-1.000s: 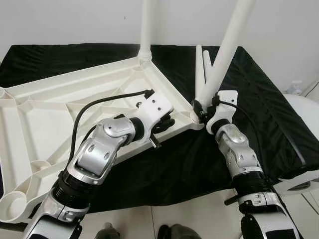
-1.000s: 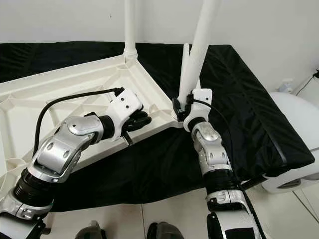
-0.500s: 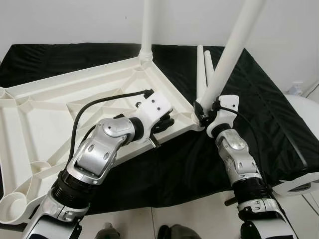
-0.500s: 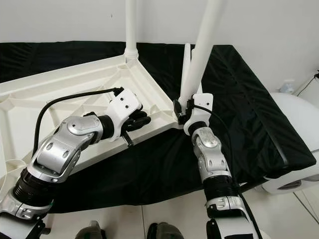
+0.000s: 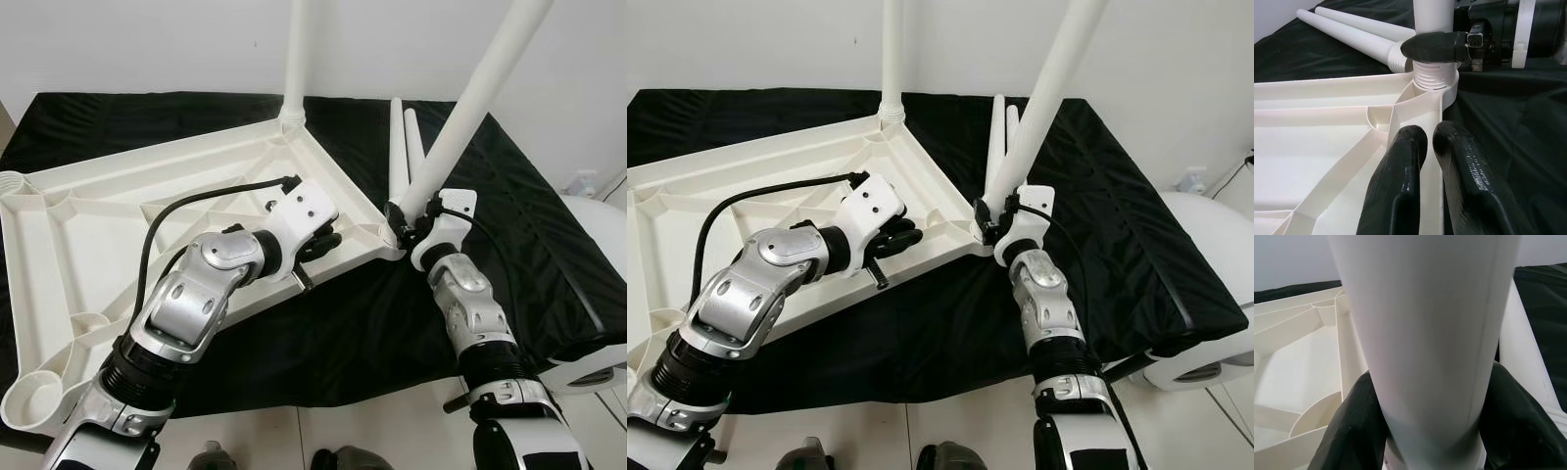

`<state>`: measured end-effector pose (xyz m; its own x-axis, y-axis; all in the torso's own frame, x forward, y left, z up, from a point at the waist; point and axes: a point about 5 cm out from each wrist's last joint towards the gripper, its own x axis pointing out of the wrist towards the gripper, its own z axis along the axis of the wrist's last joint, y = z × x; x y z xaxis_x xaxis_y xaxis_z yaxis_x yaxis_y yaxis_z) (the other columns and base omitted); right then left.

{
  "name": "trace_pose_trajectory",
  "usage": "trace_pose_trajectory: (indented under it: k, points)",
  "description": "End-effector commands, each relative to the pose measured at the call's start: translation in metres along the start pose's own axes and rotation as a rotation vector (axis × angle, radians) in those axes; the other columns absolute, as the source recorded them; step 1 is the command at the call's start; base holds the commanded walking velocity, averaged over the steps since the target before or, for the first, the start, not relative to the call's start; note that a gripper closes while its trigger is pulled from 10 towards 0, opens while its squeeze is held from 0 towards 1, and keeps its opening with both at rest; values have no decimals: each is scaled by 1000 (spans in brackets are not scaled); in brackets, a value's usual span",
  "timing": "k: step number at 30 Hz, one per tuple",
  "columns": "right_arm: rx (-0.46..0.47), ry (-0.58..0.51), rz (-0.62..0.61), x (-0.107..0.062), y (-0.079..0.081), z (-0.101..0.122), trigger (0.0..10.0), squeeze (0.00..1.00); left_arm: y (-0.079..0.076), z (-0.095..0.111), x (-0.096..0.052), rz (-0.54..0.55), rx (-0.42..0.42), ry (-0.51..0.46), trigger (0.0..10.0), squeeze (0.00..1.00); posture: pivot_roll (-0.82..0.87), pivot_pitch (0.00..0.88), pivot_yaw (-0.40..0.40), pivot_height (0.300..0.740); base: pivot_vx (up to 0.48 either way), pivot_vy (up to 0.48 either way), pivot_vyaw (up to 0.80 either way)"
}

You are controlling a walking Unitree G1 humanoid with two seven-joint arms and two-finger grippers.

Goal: Building children table

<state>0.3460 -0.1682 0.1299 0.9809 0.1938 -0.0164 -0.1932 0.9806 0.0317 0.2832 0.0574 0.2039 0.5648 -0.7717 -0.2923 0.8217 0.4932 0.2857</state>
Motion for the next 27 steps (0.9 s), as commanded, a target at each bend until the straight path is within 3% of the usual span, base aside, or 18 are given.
trace_pose_trajectory:
  k: [1, 10, 14, 17, 21, 23, 27]
  points:
    - [4, 236, -33, -17, -10, -51, 10000, 0, 2, 3, 0, 38, 17, -5, 10000, 0, 36, 64, -64, 740, 0, 0, 0]
    - [-5, 229, -7, -19, -4, -55, 10000, 0, 2, 3, -1, 44, 18, -4, 10000, 0, 40, 62, -64, 740, 0, 0, 0]
    - [34, 206, -60, -20, -1, -56, 10000, 0, 2, 3, -1, 43, 19, -3, 10000, 0, 39, 60, -63, 740, 0, 0, 0]
    - [73, 142, -154, -21, 14, -51, 10000, 0, 2, 4, -1, 41, 21, -4, 10000, 0, 40, 58, -64, 740, 0, 0, 0]
    - [86, 116, -188, -19, 20, -47, 10000, 0, 2, 4, -1, 40, 21, -4, 10000, 0, 40, 58, -65, 740, 0, 0, 0]
    - [98, 59, -287, -16, 26, -38, 10000, 0, 1, 4, 0, 39, 21, -6, 10000, 0, 43, 53, -69, 740, 0, 0, 0]
    - [106, 45, -310, -13, 30, -34, 10000, 0, 1, 4, 1, 39, 21, -7, 10000, 0, 43, 48, -71, 740, 0, 0, 0]
